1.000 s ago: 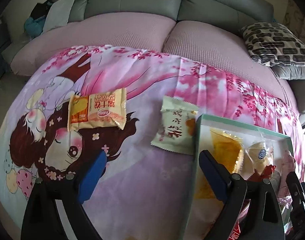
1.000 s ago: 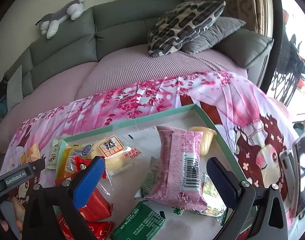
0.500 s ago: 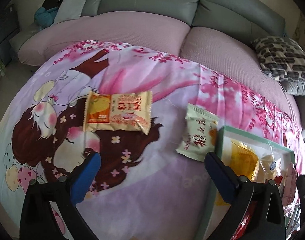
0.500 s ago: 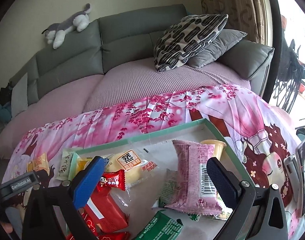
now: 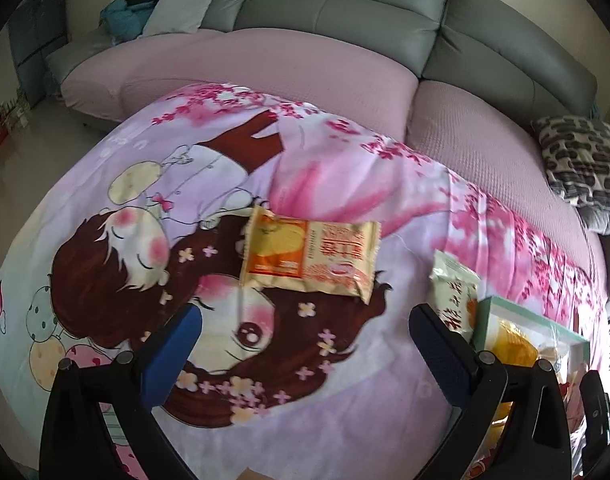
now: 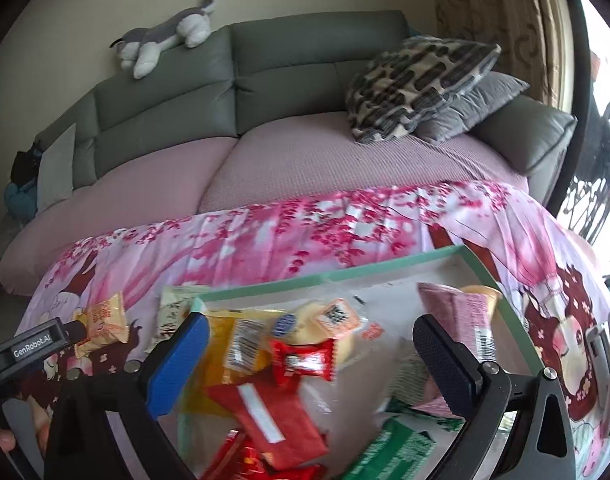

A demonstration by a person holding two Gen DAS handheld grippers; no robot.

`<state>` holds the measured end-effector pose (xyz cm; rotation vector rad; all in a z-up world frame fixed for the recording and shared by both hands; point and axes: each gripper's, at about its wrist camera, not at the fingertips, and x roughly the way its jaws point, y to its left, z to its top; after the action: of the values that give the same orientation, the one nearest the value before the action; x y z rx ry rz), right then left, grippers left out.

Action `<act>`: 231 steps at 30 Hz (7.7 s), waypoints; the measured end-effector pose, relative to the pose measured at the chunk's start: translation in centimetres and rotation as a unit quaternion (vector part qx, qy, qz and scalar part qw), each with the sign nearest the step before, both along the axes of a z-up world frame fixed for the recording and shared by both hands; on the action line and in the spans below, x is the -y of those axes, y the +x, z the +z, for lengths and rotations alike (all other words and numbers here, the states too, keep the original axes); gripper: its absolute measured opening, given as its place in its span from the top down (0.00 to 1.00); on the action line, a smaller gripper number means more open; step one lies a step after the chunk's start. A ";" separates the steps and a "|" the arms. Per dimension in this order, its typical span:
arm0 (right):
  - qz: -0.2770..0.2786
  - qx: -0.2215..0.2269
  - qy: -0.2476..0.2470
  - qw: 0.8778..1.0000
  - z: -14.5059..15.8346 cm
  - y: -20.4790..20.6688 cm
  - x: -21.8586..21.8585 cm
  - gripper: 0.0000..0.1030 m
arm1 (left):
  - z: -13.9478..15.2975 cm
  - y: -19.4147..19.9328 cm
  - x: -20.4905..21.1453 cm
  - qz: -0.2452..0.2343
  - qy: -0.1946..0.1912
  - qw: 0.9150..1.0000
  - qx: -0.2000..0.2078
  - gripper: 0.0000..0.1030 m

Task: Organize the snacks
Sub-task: 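Move both open tools back over the remaining snack packets, then close left tool on the yellow DAIYUAN roll packet, then close right tool on the cream packet with red lettering while left holds roll packet, then lift both packets and carry them over the tray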

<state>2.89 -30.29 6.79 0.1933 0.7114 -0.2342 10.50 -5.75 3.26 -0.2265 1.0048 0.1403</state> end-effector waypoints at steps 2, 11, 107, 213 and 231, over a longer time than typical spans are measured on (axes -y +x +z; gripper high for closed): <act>0.009 0.000 -0.005 1.000 0.1 0.3 -1.0 0.00 | 0.0 0.1 -1.0 0.007 -0.006 1.000 -0.001 0.00; 0.061 -0.001 -0.007 0.998 0.5 1.5 -6.3 0.00 | 0.1 0.2 -6.0 0.047 -0.017 0.999 0.001 0.00; 0.116 -0.105 0.027 0.987 -6.4 11.7 -10.9 0.44 | -5.9 6.9 -5.0 -0.037 -0.040 0.997 -0.051 0.17; -0.057 0.017 0.027 0.998 3.1 -3.5 0.5 0.47 | 7.2 -0.9 5.9 -0.215 -0.060 0.970 0.095 0.35; -0.117 0.006 0.058 0.991 1.9 -6.8 7.7 0.46 | 5.9 -5.2 16.9 -0.344 -0.032 0.936 0.064 0.34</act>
<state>-3.95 -37.99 8.73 0.3897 0.6899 -0.4164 5.35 -22.65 9.20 0.0653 0.9084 -0.5407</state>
